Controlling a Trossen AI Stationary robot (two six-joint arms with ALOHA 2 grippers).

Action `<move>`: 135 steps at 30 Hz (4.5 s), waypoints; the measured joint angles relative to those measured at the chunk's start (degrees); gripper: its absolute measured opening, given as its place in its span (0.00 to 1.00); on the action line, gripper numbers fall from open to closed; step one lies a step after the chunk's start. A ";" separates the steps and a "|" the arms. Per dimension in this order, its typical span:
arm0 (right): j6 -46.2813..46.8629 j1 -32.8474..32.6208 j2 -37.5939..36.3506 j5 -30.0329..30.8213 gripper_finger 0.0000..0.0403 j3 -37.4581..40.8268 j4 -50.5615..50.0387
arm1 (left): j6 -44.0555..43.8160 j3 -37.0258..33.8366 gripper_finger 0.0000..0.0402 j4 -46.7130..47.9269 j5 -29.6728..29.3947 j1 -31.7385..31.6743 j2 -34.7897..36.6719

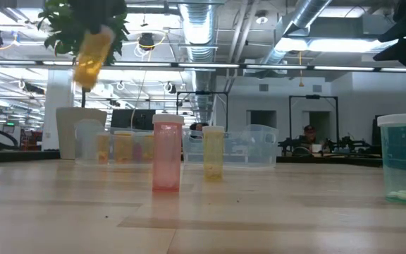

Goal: Pick and place medicine bottles into bin by pill shape (circle, oval)
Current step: Put the small orange tablet bottle into the right transparent bin

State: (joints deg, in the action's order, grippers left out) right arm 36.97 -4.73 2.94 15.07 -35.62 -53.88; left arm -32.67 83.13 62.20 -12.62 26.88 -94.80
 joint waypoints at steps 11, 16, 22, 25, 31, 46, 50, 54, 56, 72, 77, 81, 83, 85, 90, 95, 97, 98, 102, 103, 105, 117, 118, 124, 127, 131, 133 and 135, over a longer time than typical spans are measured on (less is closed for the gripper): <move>0.02 0.00 0.00 -0.04 0.50 0.00 -0.51 | 8.41 0.00 0.28 -6.37 -9.13 -18.13 7.67; 0.07 0.00 0.02 -0.06 0.50 0.00 -0.53 | 18.71 0.00 0.28 -16.98 -8.25 -28.76 5.81; 0.88 0.00 0.02 -0.09 0.50 0.02 -0.55 | 26.01 0.00 0.28 -27.46 -4.69 -39.23 1.03; 1.46 0.00 0.02 -0.11 0.50 0.00 -0.55 | 27.75 -0.06 0.28 -30.21 -3.01 -41.95 -2.14; 1.64 0.00 0.02 -0.11 0.50 0.02 -0.53 | 29.03 -0.09 0.28 -35.46 -1.68 -44.26 -7.68; 1.66 0.00 0.00 -0.08 0.50 0.02 -0.53 | 30.36 -0.07 0.28 -40.81 -2.13 -43.44 -16.93; 1.66 0.02 0.02 -0.06 0.50 0.02 -0.53 | 31.11 0.00 0.28 -41.82 -2.81 -43.57 -18.46; 1.68 0.01 0.02 -0.04 0.50 0.02 -0.53 | 31.16 -0.05 0.28 -41.19 -2.82 -43.53 -19.99; 1.68 0.00 0.00 -0.04 0.50 0.02 -0.51 | 31.15 -0.04 0.28 -40.11 -2.88 -43.49 -20.47; 2.67 0.01 0.00 -0.06 0.50 0.02 -0.51 | 32.47 -0.07 0.28 -39.52 -2.82 -44.21 -20.73; 2.67 0.00 0.00 -0.06 0.50 0.02 -0.51 | 33.05 -0.05 0.28 -39.55 -2.87 -44.21 -20.73; 2.64 0.02 0.00 -0.06 0.50 0.02 -0.51 | 33.03 -0.07 0.28 -39.57 -2.82 -44.21 -20.70; 2.64 0.02 0.00 -0.06 0.50 0.02 -0.51 | 33.03 -0.07 0.28 -39.57 -2.82 -44.23 -20.70; 2.64 0.02 0.00 -0.06 0.50 0.02 -0.51 | 33.03 -0.07 0.28 -39.57 -2.81 -44.25 -20.70; 2.62 0.00 0.00 -0.06 0.50 0.02 -0.51 | 33.05 -0.07 0.28 -39.44 -2.50 -44.23 -20.68; 2.60 0.01 0.00 -0.06 0.50 0.02 -0.51 | 33.07 -0.07 0.28 -39.44 -2.12 -44.23 -20.68; 2.58 0.02 0.00 -0.06 0.50 0.02 -0.51 | 33.07 -0.07 0.28 -39.44 -2.12 -44.23 -20.68; 2.58 0.02 0.00 -0.06 0.50 0.02 -0.51 | 33.06 -0.07 0.28 -39.44 -2.10 -44.23 -20.68; 2.58 0.00 0.00 -0.06 0.50 0.02 -0.51 | 33.03 -0.07 0.28 -39.44 -1.68 -44.23 -20.68; 2.59 0.01 0.00 -0.06 0.50 0.02 -0.51 | 33.00 -0.07 0.28 -39.60 -1.47 -44.23 -20.94; 2.71 0.00 0.00 -0.07 0.50 0.02 -0.53 | 32.42 -0.04 0.28 -39.72 -1.12 -44.23 -21.38; 3.58 0.00 0.00 -0.19 0.50 0.02 -0.51 | 32.13 0.09 0.28 -40.07 -3.11 -43.68 -22.37; 3.58 0.00 0.00 -0.19 0.50 0.02 -0.51 | 32.13 0.09 0.28 -40.07 -3.11 -43.68 -22.38; 3.61 0.00 0.00 -0.22 0.50 0.02 -0.51 | 32.15 0.07 0.28 -40.14 -2.51 -43.70 -22.43; 3.61 0.00 0.01 -0.22 0.50 0.02 -0.51 | 32.17 0.03 0.30 -40.30 -2.43 -43.70 -22.47; 3.62 0.00 0.02 -0.22 0.50 0.02 -0.51 | 32.25 0.12 0.38 -38.21 -1.41 -43.68 -23.08; 3.61 0.00 0.02 -0.22 0.50 0.02 -0.51 | 32.72 0.78 0.43 -38.30 -0.73 -43.65 -23.10; 3.61 0.00 0.02 -0.22 0.50 0.02 -0.51 | 33.58 1.67 0.48 -38.89 -0.75 -43.66 -22.78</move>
State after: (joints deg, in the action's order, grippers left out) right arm 40.58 -4.73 2.96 14.85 -35.59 -54.39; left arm 0.92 84.81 23.32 -13.37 -16.77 -117.58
